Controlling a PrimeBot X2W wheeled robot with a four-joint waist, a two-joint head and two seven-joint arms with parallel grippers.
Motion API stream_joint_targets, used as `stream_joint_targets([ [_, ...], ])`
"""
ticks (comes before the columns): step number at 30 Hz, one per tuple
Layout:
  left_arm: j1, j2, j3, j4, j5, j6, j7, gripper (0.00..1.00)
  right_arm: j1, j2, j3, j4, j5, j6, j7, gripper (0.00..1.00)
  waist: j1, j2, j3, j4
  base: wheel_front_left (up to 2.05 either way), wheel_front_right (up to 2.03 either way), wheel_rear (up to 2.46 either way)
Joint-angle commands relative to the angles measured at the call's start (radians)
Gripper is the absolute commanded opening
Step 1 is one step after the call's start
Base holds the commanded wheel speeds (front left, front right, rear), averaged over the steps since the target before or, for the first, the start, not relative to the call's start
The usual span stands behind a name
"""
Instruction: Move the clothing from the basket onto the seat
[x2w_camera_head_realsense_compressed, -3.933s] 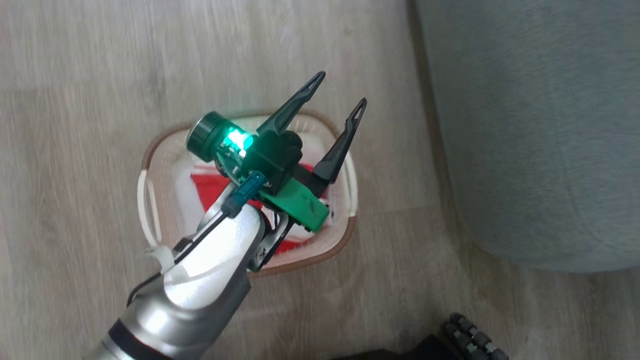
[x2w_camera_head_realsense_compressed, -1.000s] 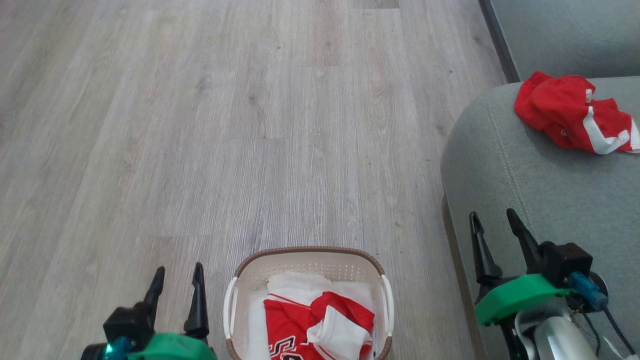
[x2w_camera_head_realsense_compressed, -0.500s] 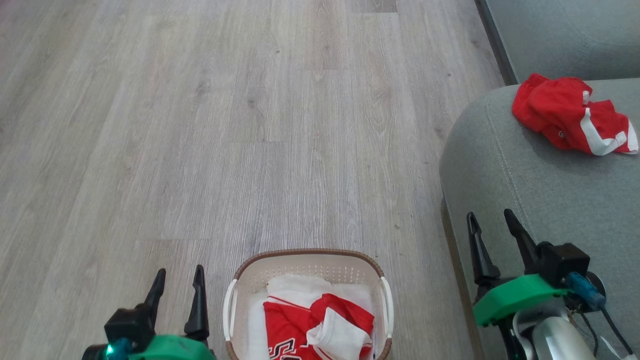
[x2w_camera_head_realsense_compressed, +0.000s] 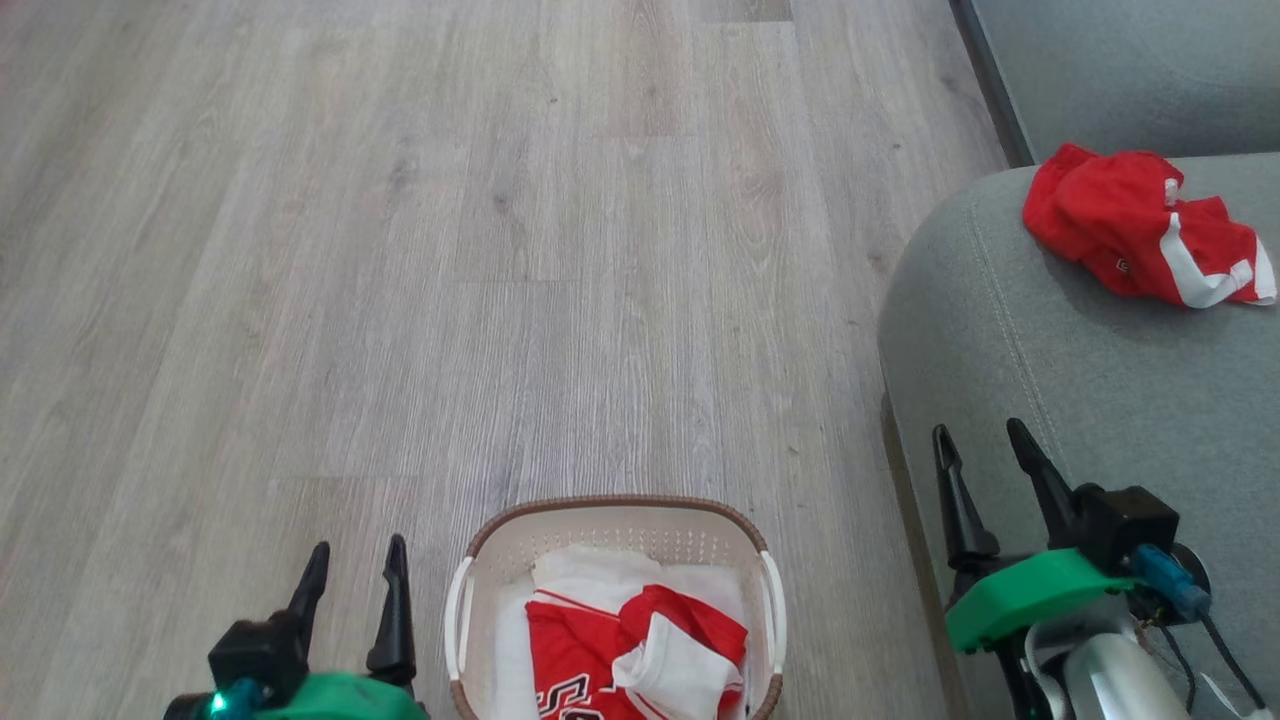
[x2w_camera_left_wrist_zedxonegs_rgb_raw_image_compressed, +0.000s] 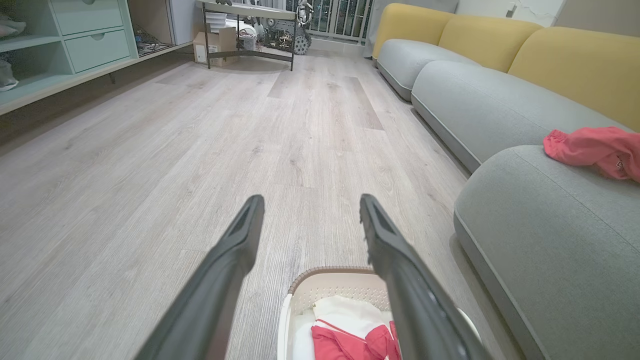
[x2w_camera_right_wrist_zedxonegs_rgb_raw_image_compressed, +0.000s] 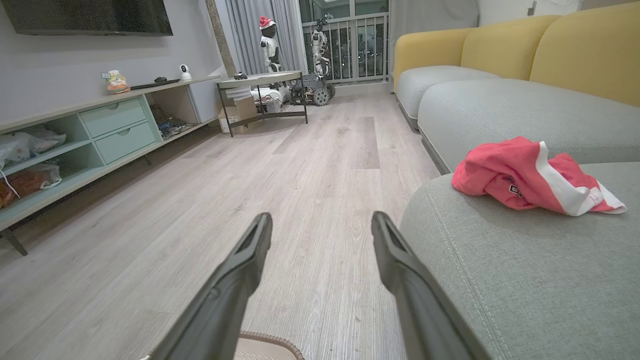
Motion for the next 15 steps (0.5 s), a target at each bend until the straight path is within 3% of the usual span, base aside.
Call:
stream_joint_targets([
  [1, -0.027, -0.004, 0.036, -0.026, 0.01, -0.006, -0.01, 1.0, -0.021, 0.002, 0.016, -0.035, 0.003, 0.0, -0.009, 1.0, 0.0001, -0.0001, 0.005, -0.001, 0.0, 0.0, 0.0],
  [8, -0.047, -0.007, 0.015, -0.009, 0.032, -0.02, -0.01, 1.0, -0.031, 0.002, -0.002, -0.059, 0.005, 0.0, -0.009, 1.0, 0.0001, -0.0001, 0.029, -0.005, 0.0, 0.0, 0.0],
  [15, -0.134, -0.009, -0.061, 0.092, 0.069, -0.058, -0.01, 1.0, -0.058, 0.002, -0.043, -0.09, -0.017, 0.0, -0.009, 1.0, 0.0001, -0.0001, 0.11, -0.015, 0.0, 0.0, 0.0],
])
